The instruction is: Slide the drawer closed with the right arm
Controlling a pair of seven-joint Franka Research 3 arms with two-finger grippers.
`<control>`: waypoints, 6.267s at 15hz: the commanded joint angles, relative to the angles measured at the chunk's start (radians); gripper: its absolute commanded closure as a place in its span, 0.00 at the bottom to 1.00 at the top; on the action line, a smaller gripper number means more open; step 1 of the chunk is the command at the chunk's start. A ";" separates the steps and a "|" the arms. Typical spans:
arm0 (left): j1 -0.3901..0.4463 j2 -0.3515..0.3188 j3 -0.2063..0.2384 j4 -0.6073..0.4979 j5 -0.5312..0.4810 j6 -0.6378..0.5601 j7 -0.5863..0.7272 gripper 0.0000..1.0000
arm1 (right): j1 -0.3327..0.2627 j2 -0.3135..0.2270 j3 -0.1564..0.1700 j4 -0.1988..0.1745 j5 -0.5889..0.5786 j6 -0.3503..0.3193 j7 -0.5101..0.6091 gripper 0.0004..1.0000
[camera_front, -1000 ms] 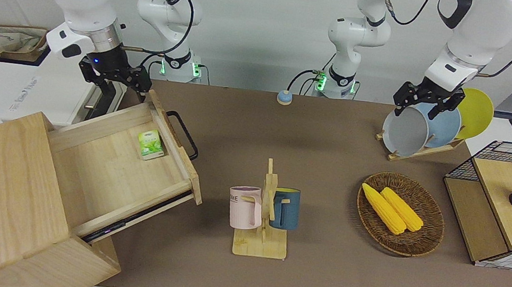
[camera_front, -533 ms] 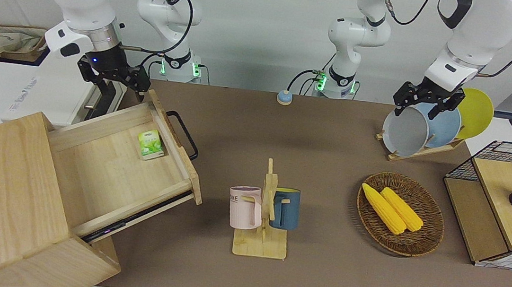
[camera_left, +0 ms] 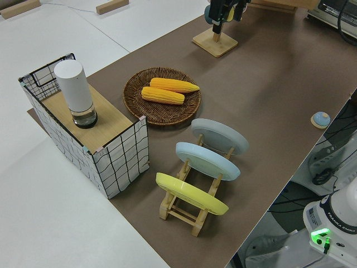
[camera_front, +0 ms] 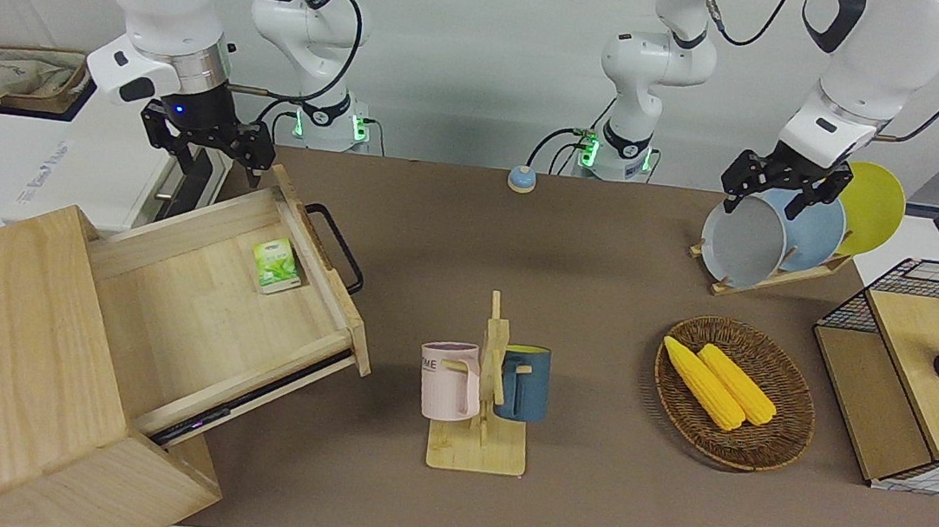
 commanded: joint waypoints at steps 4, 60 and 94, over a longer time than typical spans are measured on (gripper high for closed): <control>0.005 0.013 -0.007 0.026 0.017 -0.020 0.010 0.01 | -0.001 -0.007 -0.001 -0.002 -0.001 0.001 -0.023 1.00; 0.005 0.011 -0.007 0.026 0.017 -0.020 0.010 0.01 | 0.278 0.207 -0.002 -0.085 0.074 0.251 1.144 1.00; 0.005 0.011 -0.007 0.026 0.017 -0.020 0.010 0.01 | 0.007 0.279 0.013 0.035 0.028 0.328 0.813 1.00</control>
